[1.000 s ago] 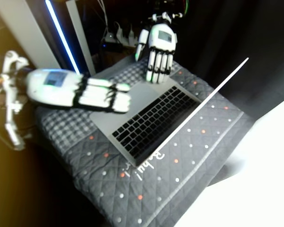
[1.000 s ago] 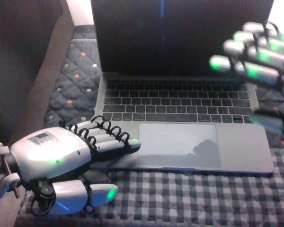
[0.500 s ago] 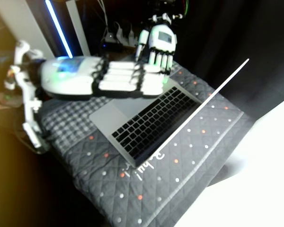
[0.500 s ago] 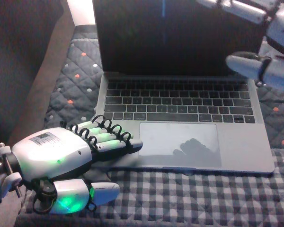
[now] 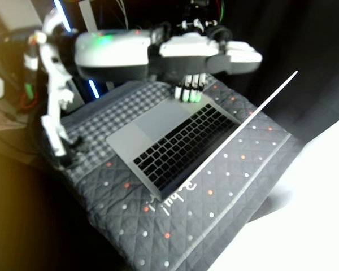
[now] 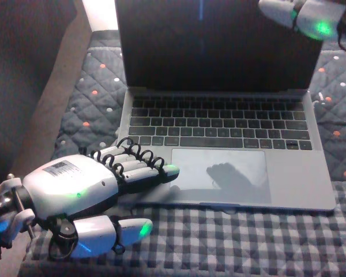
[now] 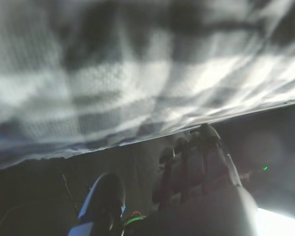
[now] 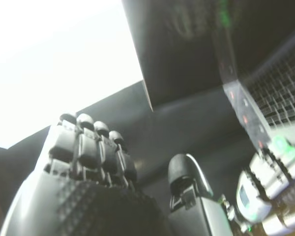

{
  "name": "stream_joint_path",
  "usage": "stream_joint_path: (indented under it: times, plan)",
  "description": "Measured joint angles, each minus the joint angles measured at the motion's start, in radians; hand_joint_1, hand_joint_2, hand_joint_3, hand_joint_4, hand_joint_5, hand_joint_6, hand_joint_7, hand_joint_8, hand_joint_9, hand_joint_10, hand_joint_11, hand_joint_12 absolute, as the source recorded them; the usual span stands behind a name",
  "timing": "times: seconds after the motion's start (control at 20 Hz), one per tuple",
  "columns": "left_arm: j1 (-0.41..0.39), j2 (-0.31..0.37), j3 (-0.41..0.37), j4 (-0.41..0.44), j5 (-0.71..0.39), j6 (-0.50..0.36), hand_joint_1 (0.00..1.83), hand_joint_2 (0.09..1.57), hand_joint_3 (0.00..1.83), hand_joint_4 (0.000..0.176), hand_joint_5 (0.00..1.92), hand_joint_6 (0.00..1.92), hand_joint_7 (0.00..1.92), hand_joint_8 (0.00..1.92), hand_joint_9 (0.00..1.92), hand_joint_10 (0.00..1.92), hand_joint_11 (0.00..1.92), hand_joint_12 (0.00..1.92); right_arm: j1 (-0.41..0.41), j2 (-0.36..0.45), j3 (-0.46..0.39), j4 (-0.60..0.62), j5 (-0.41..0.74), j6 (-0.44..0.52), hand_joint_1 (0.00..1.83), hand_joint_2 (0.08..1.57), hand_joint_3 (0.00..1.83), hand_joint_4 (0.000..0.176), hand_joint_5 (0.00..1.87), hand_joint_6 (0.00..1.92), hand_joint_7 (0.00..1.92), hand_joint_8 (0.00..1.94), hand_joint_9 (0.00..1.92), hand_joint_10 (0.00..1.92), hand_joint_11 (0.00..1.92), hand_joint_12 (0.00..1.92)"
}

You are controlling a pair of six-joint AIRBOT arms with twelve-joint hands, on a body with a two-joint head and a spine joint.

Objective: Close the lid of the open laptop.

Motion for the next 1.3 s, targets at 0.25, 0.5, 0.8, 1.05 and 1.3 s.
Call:
stream_joint_path:
  times: [0.25,0.5,0.8,1.05,1.3]
  plan:
    - [0.0,-0.002,0.006,0.006,0.0,-0.002,0.1,1.49,0.0,0.003,0.14,0.01,0.15,0.0,0.1,0.01,0.0,0.38,0.005,-0.037,0.084,0.124,-0.08,-0.002,0.44,1.4,0.0,0.0,0.0,0.0,0.0,0.0,0.0,0.0,0.0,0.0]
    - [0.0,-0.012,0.007,0.001,-0.006,-0.01,0.11,1.49,0.0,0.0,0.14,0.01,0.16,0.01,0.11,0.01,0.0,0.34,0.006,-0.049,0.091,0.127,-0.116,-0.003,0.71,1.24,0.0,0.0,0.22,0.0,0.41,0.0,0.43,0.52,0.15,1.74]
    - [0.002,-0.012,0.007,-0.003,-0.008,-0.011,0.18,1.48,0.0,0.012,0.16,0.0,0.17,0.0,0.12,0.02,0.0,0.36,0.006,-0.033,0.046,0.087,-0.101,-0.003,0.79,1.2,0.0,0.0,0.05,1.3,0.61,1.89,0.96,1.91,1.12,1.92]
    - [0.007,-0.003,-0.003,-0.028,-0.015,-0.012,0.33,1.43,0.0,0.048,0.14,0.01,0.15,0.01,0.1,0.02,0.0,0.28,-0.009,0.025,-0.018,-0.259,-0.111,0.296,0.66,1.2,0.0,0.0,0.0,1.89,0.01,1.88,0.13,1.92,0.33,1.92]
    - [0.036,0.018,-0.022,-0.059,-0.026,-0.002,0.28,1.45,0.0,0.064,0.13,0.0,0.13,0.0,0.08,0.01,0.0,0.26,-0.132,0.058,-0.038,-0.544,0.022,0.687,0.65,1.15,0.0,0.0,0.0,1.62,0.03,1.78,0.11,1.92,0.23,1.92]
